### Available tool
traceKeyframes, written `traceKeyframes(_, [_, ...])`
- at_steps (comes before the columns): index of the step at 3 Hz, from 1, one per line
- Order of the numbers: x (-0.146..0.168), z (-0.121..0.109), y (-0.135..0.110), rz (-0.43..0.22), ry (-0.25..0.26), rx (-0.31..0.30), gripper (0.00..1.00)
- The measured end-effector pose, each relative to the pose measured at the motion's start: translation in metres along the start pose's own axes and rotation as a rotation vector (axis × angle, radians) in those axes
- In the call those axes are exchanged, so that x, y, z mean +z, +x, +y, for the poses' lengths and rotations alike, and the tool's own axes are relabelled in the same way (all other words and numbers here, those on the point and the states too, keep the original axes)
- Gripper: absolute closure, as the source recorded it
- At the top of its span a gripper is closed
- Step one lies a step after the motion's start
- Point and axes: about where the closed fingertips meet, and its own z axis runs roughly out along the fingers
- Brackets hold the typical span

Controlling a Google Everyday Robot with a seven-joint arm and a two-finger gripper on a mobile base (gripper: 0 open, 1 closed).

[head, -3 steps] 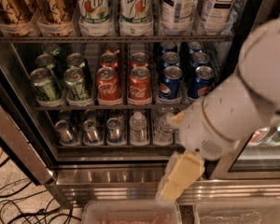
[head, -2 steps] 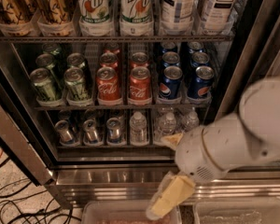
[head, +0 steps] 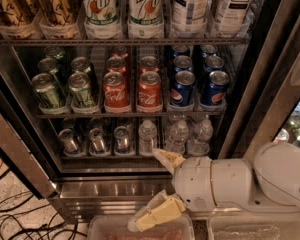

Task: Pick pepsi can from middle shelf of fridge

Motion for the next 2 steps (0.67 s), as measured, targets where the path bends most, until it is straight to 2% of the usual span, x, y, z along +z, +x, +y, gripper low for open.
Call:
traceKeyframes(1, [0.005, 0.007, -0.020, -0.099, -0.017, -0.021, 0.00])
traceKeyframes(2, [0.015, 0.007, -0.010, -0.103, 0.001, -0.016, 0.00])
